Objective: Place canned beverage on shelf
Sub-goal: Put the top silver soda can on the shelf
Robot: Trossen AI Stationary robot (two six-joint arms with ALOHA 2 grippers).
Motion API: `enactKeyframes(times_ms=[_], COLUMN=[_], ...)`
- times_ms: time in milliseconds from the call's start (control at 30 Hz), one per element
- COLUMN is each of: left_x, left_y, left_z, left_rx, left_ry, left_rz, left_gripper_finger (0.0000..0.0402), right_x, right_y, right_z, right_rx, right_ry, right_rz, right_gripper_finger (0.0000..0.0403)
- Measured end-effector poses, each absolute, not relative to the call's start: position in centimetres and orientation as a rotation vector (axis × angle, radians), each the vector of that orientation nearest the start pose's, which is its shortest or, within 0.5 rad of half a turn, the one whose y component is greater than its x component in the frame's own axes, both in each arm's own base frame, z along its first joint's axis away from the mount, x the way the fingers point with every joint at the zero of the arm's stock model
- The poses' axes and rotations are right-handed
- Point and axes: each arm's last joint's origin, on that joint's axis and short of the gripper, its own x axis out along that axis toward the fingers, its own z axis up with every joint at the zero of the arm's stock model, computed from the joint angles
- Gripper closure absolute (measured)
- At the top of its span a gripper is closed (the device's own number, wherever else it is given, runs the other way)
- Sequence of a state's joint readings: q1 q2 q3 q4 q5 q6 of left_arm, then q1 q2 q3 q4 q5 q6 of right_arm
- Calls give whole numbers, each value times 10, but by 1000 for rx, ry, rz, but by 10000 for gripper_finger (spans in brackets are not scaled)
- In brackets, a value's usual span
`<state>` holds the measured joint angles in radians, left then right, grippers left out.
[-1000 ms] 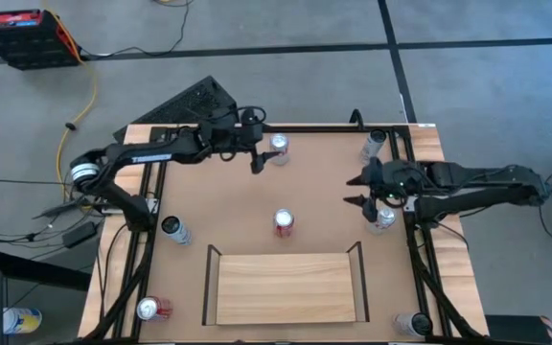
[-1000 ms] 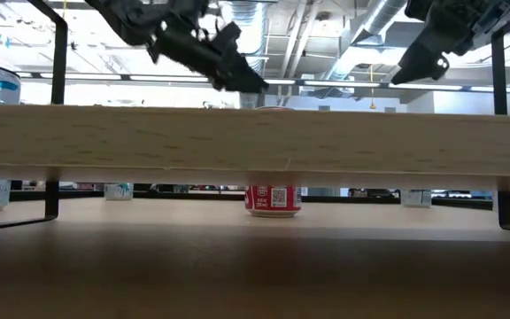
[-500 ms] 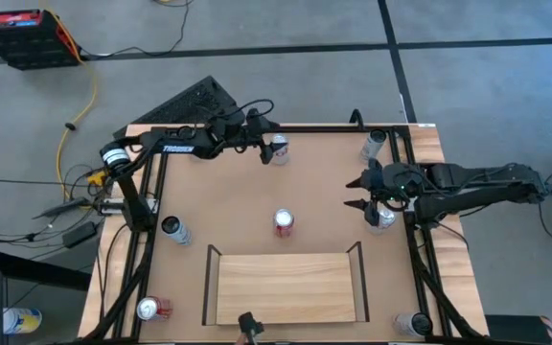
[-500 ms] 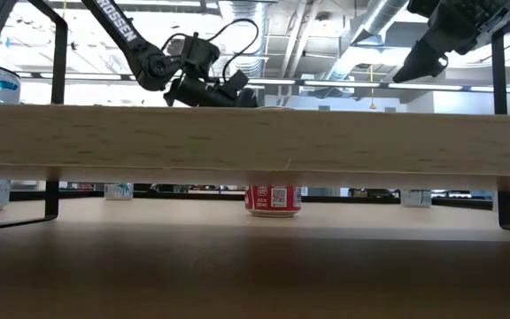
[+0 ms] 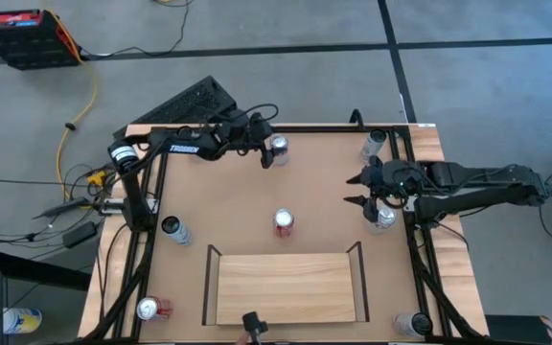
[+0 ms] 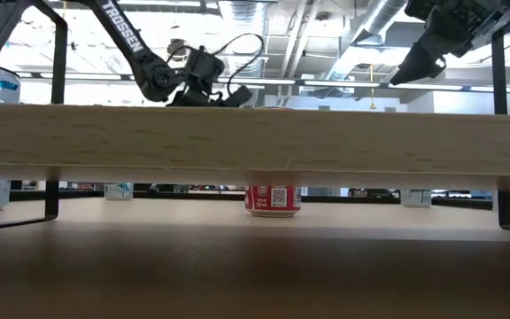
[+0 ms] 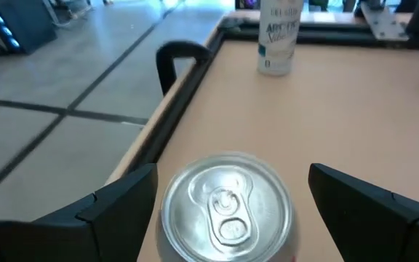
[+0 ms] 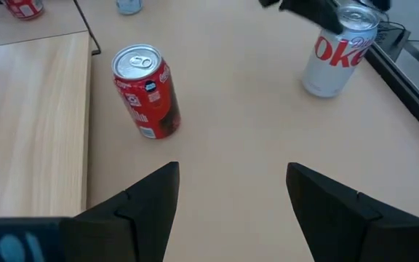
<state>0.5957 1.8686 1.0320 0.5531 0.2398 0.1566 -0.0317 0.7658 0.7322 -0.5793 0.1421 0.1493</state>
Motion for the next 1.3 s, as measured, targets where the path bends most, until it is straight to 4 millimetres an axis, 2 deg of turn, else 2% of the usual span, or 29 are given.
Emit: enactKeyframes(times_ms=[233, 1067, 1167, 1300], left_x=[334, 331, 331, 331], left_y=[219, 218, 218, 218], left_z=[191, 181, 180, 181], left_rx=[66, 33, 31, 32], left_ry=[280, 373, 380, 379], left_rz=[356, 362, 361, 362], left_gripper_finger=[61, 61, 71, 107], right_x=[156, 156, 156, 156], right_y=[-10, -10, -10, -10], right_z=[283, 284, 284, 284], right_rx=[112, 106, 106, 106], right_ry=[589, 585, 585, 585], right_rz=[-218, -237, -237, -237], right_gripper_finger=[124, 124, 124, 124])
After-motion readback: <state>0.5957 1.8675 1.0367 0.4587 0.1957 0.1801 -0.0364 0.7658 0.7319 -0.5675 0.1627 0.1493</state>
